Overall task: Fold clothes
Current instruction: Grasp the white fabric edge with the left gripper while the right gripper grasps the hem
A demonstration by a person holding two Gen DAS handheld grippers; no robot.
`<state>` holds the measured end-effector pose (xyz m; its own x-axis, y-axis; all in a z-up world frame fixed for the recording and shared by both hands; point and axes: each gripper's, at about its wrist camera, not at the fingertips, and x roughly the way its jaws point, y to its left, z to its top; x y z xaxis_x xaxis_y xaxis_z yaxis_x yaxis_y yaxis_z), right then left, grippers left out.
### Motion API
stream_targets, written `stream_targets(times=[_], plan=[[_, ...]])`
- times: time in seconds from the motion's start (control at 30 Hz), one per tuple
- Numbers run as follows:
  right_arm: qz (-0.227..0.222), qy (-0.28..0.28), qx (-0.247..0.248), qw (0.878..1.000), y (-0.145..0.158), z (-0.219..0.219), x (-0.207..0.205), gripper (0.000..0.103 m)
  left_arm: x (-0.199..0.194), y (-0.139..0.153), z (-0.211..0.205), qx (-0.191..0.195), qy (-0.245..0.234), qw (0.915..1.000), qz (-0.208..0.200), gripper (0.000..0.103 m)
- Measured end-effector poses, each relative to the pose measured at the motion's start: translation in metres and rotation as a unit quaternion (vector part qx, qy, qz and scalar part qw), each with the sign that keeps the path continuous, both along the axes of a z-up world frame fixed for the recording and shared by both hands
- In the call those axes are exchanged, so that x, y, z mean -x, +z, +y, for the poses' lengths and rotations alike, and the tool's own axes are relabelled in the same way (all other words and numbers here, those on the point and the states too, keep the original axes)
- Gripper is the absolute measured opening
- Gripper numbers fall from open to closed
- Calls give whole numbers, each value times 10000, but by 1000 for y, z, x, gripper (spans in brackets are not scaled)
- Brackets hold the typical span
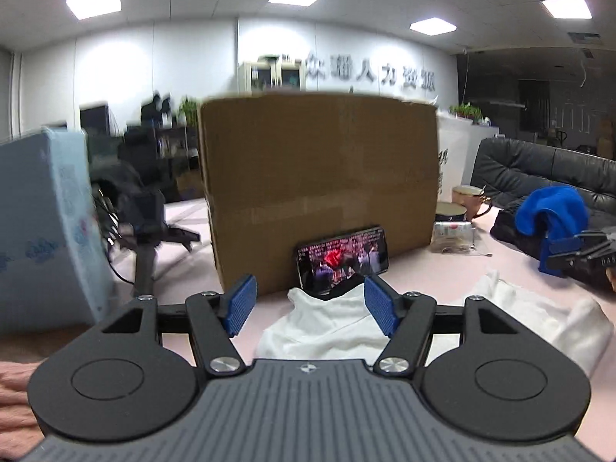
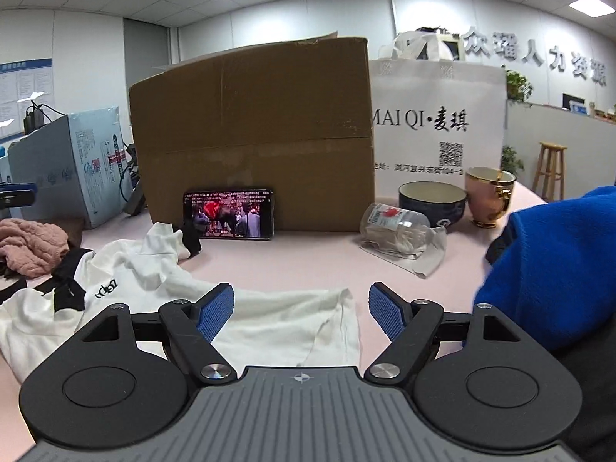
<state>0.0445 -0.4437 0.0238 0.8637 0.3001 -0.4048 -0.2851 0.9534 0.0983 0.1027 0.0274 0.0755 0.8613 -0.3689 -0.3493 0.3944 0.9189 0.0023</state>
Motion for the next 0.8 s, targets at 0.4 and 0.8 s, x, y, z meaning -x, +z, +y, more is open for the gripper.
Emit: stream_targets(times=[0.4,0.8], plan=[[621,149,152,9978,-30,-4,-83,73,-157,-54,-32,-254,317,9902,1333,58],[977,366,-53,9945,-49,-6,-95,69,-166,-89,-7,259,299,9831,1788,58]])
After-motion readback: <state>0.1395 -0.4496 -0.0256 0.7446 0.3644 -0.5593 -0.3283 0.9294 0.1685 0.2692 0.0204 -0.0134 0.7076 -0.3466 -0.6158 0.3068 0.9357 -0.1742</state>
